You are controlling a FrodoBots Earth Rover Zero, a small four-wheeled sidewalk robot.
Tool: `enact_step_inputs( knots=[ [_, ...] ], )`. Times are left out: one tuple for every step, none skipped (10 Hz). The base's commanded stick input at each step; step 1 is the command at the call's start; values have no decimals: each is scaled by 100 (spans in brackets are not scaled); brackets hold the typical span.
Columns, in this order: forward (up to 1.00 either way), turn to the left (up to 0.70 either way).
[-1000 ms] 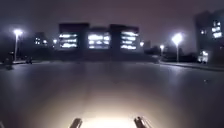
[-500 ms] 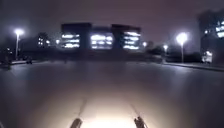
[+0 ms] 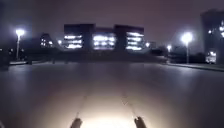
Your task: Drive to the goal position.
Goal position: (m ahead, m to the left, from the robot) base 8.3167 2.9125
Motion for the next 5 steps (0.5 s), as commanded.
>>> enact_step_inputs(
  knots=[
    [100, 0],
    [100, 0],
    [100, 0],
    [100, 0],
    [100, 0]
  ],
)
